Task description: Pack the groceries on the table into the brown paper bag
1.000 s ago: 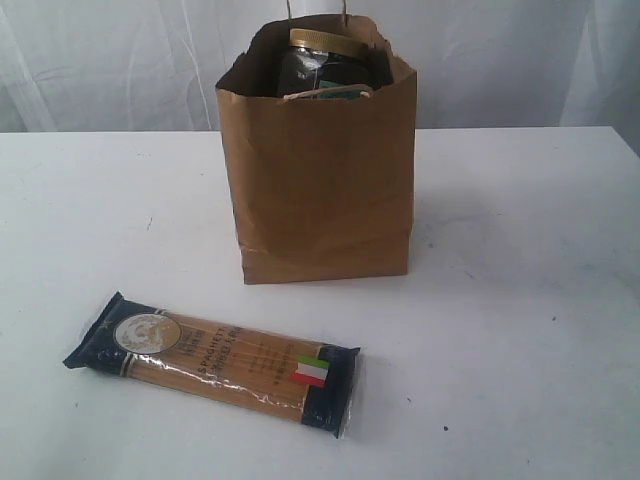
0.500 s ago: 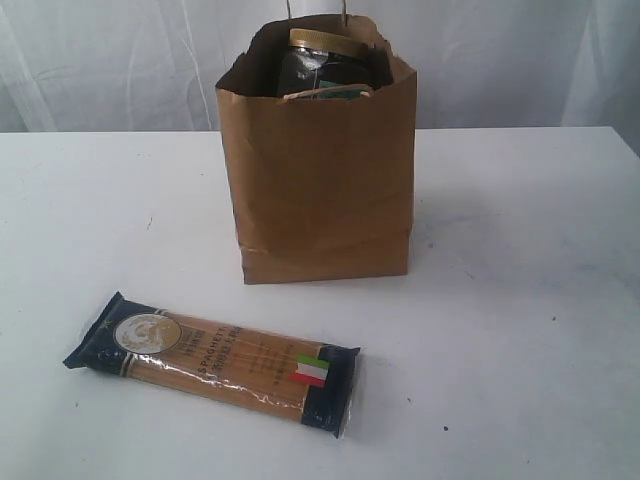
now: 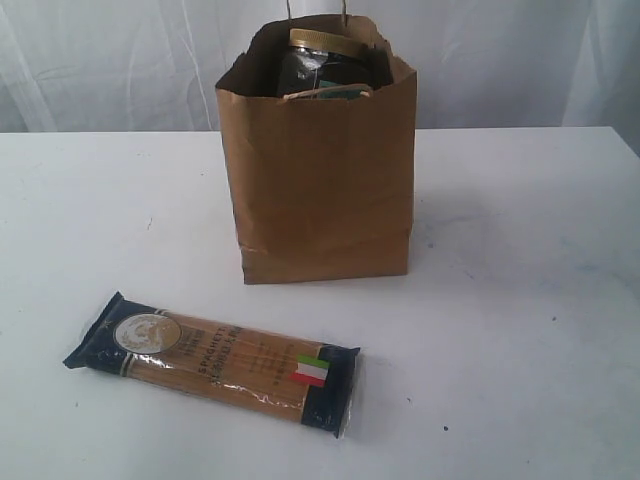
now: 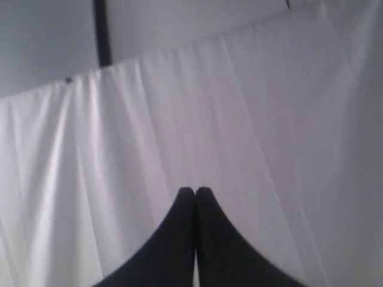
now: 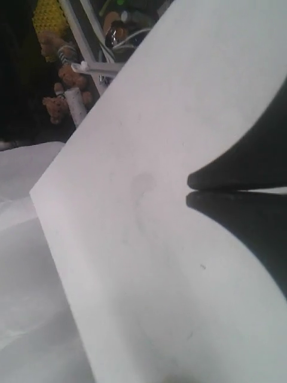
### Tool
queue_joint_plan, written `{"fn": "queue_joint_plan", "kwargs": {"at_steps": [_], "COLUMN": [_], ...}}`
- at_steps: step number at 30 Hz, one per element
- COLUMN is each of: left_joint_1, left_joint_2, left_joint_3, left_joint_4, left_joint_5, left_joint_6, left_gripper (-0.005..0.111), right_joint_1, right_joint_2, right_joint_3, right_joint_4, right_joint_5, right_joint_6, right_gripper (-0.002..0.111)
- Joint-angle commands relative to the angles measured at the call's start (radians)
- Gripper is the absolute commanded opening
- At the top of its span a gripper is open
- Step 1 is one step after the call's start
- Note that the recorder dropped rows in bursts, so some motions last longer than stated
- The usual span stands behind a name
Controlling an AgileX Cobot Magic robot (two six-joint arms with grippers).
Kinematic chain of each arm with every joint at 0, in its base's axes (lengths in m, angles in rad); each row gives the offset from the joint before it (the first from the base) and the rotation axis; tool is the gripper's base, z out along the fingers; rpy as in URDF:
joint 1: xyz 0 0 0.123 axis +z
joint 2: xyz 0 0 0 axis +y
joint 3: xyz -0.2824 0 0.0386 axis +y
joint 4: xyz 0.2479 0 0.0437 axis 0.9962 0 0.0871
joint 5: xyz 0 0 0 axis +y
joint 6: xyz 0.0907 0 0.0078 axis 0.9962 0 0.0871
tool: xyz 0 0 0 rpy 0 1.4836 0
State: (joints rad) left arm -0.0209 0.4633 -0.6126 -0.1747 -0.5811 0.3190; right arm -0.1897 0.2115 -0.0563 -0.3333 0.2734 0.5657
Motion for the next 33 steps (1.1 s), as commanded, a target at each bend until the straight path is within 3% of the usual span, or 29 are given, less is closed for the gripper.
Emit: {"fn": "queue_joint_plan", "kwargs": {"at_steps": [1,8,13,17,21,23,25,28,33], "left_joint_1": [-0.002,-0.002,-0.002,-0.002,-0.004,-0.032,-0.112,-0.287,-0.578], "left_joint_2": [0.116,0.346,0.550,0.638,0.665,0.670,0.677,0.689,0.727], "left_joint_3": [-0.202,-0.609,-0.822,-0.783,-0.677,-0.604,-0.523,-0.413,-0.291], "left_joint_4": [0.060,0.058,0.020,-0.120,-0.433,-0.589,-0.660,-0.550,-0.044], "left_joint_5": [0.444,1.141,1.802,1.802,1.802,1.802,1.802,1.744,1.502], "left_joint_6": [-0.014,0.059,0.075,0.147,0.482,0.672,0.809,0.824,0.820], "left_gripper": [0.000,0.000,0.000,0.000,0.000,0.000,0.000,0.000,0.000], "right_joint_1": [-0.004,-0.004,-0.004,-0.004,-0.004,-0.004,-0.004,-0.004,-0.004], "right_joint_2": [0.003,0.003,0.003,0.000,0.000,0.000,0.000,0.000,0.000], "right_joint_3": [0.034,0.043,0.043,0.043,0.043,0.043,0.043,0.043,0.043], "right_joint_4": [-0.043,-0.033,-0.033,-0.033,-0.033,-0.033,-0.033,-0.033,-0.033], "right_joint_5": [-0.010,-0.021,-0.021,-0.017,-0.017,-0.017,-0.017,-0.017,-0.017], "right_joint_6": [-0.047,-0.047,-0.047,-0.047,-0.047,-0.047,-0.047,-0.047,-0.047], "right_gripper": [0.000,0.000,0.000,0.000,0.000,0.000,0.000,0.000,0.000]}}
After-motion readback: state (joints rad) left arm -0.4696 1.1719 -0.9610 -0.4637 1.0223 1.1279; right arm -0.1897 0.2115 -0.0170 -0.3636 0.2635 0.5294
